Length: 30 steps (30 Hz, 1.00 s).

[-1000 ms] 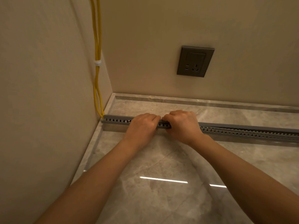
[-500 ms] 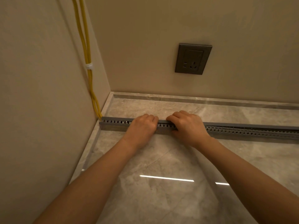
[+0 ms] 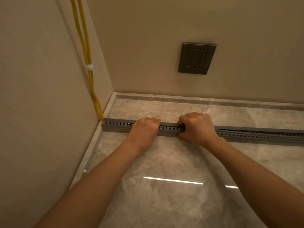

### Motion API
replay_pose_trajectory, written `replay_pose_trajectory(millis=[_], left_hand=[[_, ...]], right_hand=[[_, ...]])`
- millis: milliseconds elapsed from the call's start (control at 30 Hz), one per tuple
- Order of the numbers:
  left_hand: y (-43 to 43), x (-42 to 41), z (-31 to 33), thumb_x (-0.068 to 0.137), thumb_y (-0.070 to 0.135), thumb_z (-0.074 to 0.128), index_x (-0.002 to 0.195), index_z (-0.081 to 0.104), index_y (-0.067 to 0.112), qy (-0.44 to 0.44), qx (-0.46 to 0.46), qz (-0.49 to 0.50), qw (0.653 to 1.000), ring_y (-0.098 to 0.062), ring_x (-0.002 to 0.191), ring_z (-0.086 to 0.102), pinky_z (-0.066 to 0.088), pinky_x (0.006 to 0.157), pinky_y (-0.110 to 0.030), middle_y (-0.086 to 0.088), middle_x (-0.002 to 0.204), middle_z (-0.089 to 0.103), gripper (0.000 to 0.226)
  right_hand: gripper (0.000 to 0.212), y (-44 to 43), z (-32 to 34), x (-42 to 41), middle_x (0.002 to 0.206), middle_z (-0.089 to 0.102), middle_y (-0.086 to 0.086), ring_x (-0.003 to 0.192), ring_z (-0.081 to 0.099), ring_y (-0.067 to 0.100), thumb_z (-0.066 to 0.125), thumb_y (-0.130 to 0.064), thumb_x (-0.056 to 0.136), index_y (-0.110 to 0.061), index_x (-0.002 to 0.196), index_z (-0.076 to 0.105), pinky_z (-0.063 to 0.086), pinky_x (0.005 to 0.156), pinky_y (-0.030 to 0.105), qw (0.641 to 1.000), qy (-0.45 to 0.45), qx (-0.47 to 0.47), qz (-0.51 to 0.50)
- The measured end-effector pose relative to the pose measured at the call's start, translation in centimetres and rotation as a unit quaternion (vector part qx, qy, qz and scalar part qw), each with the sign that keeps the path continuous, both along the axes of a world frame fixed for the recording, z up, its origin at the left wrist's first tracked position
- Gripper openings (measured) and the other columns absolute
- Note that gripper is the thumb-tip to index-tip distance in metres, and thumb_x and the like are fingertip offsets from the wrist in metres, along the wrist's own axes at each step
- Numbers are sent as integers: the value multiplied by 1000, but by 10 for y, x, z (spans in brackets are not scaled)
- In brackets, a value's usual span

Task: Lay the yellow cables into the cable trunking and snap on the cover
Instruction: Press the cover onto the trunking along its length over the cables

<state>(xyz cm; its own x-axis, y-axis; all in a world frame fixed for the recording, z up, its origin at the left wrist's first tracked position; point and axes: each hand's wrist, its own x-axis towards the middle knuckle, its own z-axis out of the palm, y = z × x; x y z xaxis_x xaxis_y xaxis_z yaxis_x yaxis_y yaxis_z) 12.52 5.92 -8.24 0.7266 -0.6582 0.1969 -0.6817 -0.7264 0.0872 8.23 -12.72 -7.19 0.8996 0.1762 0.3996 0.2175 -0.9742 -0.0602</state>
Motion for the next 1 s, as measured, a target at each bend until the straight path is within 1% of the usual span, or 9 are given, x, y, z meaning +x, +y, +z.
replay_pose_trajectory(millis=[133, 300, 367, 433, 533, 667, 767, 867, 1000], left_hand=[[-1, -3, 2, 88, 15, 55, 115, 59, 7, 22, -28, 24, 999, -25, 100, 59, 48, 85, -37, -8, 111, 65, 28], [-7, -12, 1, 85, 7, 53, 110, 60, 5, 11, -54, 50, 997, -28, 95, 59, 45, 81, -36, -10, 105, 66, 26], [-9, -17, 3, 81, 3, 59, 104, 63, 3, -2, -62, 54, 997, -28, 91, 62, 48, 79, -35, -11, 102, 68, 24], [-16, -21, 6, 71, -2, 70, 97, 67, 0, -18, -75, 41, 996, -30, 83, 66, 53, 75, -36, -14, 96, 70, 26], [-29, -27, 7, 68, -3, 72, 95, 68, -1, -23, -65, 23, 997, -30, 84, 65, 56, 71, -39, -14, 94, 70, 28], [-37, -27, 9, 64, 1, 77, 94, 69, 1, -6, -81, 51, 995, -28, 78, 63, 54, 62, -36, -12, 89, 66, 31], [-35, -25, 9, 59, 7, 83, 90, 70, 5, -15, -63, 47, 997, -26, 72, 63, 51, 57, -32, -9, 81, 66, 33], [-34, -23, 8, 56, 13, 86, 87, 71, 7, -18, -45, 38, 998, -23, 68, 63, 51, 54, -29, -7, 77, 66, 35], [-30, -19, 6, 60, 15, 85, 87, 70, 5, -11, -32, 25, 999, -26, 68, 62, 52, 55, -32, -10, 78, 65, 33]], right_hand=[[19, -2, -4, -1, 53, 63, 6, 48, 58, 27, 80, -11, 51, -10, 66, 70, 45, 41, 28, 1000, -2, 9, 7], [17, -4, -5, 1, 54, 63, 7, 48, 57, 28, 79, -10, 53, -9, 67, 69, 47, 42, 31, 1000, -1, 22, 18], [16, -4, -6, 1, 53, 62, 7, 47, 56, 28, 78, -10, 52, -9, 65, 68, 46, 40, 31, 999, -3, 27, 22], [15, -7, -7, 1, 52, 62, 6, 45, 56, 28, 77, -9, 51, -9, 63, 67, 45, 39, 29, 999, -10, 33, 33], [15, -9, -7, 1, 53, 62, 7, 47, 56, 29, 77, -10, 53, -9, 64, 67, 46, 40, 30, 998, -8, 36, 47], [16, -13, -7, 2, 55, 63, 6, 47, 57, 27, 80, -15, 57, -10, 66, 68, 45, 41, 28, 997, -17, 34, 61], [17, -15, -11, 0, 60, 66, 6, 52, 59, 25, 81, -19, 63, -10, 72, 70, 48, 43, 31, 996, -25, 44, 70], [23, -17, -18, -6, 69, 69, 7, 60, 61, 24, 82, -20, 65, -9, 82, 72, 50, 48, 32, 995, -32, 58, 74], [35, -23, -26, -16, 85, 70, 9, 73, 64, 27, 81, -15, 68, -5, 100, 70, 53, 60, 35, 996, -22, 54, 71]])
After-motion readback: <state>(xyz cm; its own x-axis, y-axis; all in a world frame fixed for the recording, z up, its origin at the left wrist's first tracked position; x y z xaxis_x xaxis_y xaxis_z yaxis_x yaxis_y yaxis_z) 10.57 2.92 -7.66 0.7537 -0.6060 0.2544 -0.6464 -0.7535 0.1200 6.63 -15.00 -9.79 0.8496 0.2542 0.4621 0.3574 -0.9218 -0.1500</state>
